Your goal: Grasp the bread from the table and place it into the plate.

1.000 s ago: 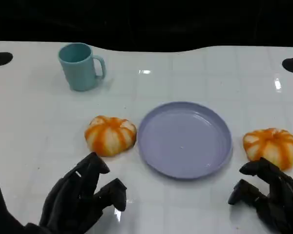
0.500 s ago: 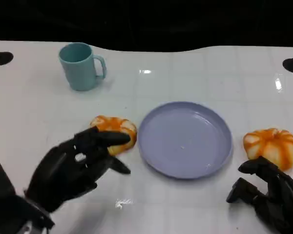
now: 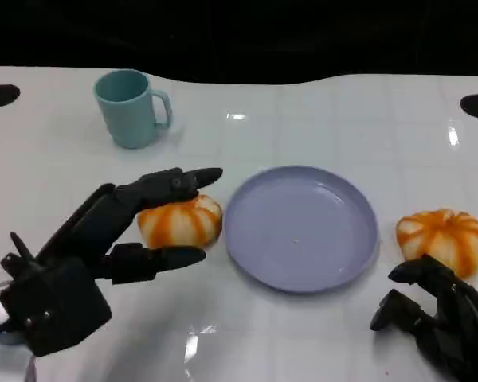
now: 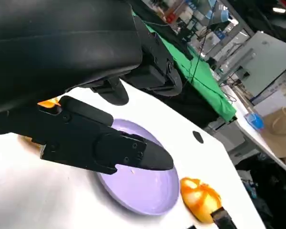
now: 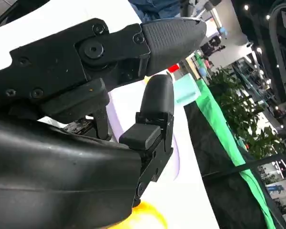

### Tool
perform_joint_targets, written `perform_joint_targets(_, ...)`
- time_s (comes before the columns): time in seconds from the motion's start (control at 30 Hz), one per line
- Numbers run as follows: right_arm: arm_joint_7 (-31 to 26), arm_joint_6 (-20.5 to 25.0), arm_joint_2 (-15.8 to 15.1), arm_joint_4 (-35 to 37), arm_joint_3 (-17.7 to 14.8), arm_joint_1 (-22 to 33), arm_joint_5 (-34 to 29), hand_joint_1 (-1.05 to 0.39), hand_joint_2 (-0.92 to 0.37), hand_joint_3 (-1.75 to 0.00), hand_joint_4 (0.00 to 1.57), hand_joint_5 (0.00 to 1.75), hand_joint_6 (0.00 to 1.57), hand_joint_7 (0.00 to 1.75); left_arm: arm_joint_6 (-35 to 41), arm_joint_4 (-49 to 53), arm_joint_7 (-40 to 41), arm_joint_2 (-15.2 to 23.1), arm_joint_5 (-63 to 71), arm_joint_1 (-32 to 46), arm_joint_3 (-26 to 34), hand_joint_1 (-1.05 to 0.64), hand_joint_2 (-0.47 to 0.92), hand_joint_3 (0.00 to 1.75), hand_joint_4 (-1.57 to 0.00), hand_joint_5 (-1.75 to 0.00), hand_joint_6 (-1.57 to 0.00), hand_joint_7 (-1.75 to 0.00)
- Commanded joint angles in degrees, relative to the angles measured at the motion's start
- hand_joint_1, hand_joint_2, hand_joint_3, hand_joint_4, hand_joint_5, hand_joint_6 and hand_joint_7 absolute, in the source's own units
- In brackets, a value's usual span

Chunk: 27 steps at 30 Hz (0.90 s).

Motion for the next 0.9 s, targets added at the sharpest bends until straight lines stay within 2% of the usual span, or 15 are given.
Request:
perform_joint_targets(0.03,-1.43,0.10,-0.56,-0.87,0.14,0.80,-0.55,-0.53,-0.92,-0.20,0.70,1.47,0.64,1.14,-0.38,-2.32,8.49,7.40,20.26,-4.09,-3.49,-0.61,0.92,0.02,-0.08,-0.40,-0.39,0.00)
perform_joint_targets(0.13,-1.69,-0.12,-0.64,-1.12,0.36,0.95,-0.82,-0.54,-0.92,-0.19,0.69,1.50,0.62,1.18,1.59,-2.92,10.11,9.25,26.86,-5.32,-5.68,-0.61,0.92,0.01,-0.05,-0.34,-0.36,0.00)
perform_joint_targets(0.27,-1.48,0.17,-0.72,-1.04,0.35,0.86,-0.61,-0.53,-0.92,-0.20,0.69,1.51,0.61,1.19,6.82,-3.83,7.64,11.63,34.50,-8.08,-9.62,-0.62,0.90,0.02,0.00,-0.11,-0.17,0.00)
perform_joint_targets(0.4,-1.01,0.22,-0.62,-0.94,0.23,0.78,-0.24,-0.52,-0.92,-0.20,0.69,1.51,0.61,1.19,9.92,-2.77,6.10,12.21,36.30,-10.29,-12.27,-0.62,0.88,0.00,0.00,-0.05,-0.13,0.00)
perform_joint_targets(0.57,-1.09,0.43,-0.52,-1.06,0.11,0.95,-0.10,-0.51,-0.92,-0.20,0.69,1.49,0.62,1.18,14.14,1.59,4.02,10.89,36.83,-14.74,-15.70,-0.58,0.86,0.00,-0.01,-0.04,-0.12,0.00)
perform_joint_targets(0.77,-0.94,0.54,-0.52,-1.08,0.08,0.94,-0.02,-0.51,-0.92,-0.21,0.70,1.48,0.62,1.17,15.51,2.25,4.32,11.42,35.83,-15.71,-17.23,-0.57,0.85,0.00,-0.01,-0.04,-0.12,0.00)
perform_joint_targets(0.9,-1.94,0.77,-0.54,-2.55,0.39,1.82,-0.52,-0.51,-0.92,-0.21,0.70,1.48,0.62,1.16,18.45,13.62,3.84,7.37,37.58,-22.41,-22.07,-0.59,0.86,0.00,-0.03,-0.05,-0.11,0.00)
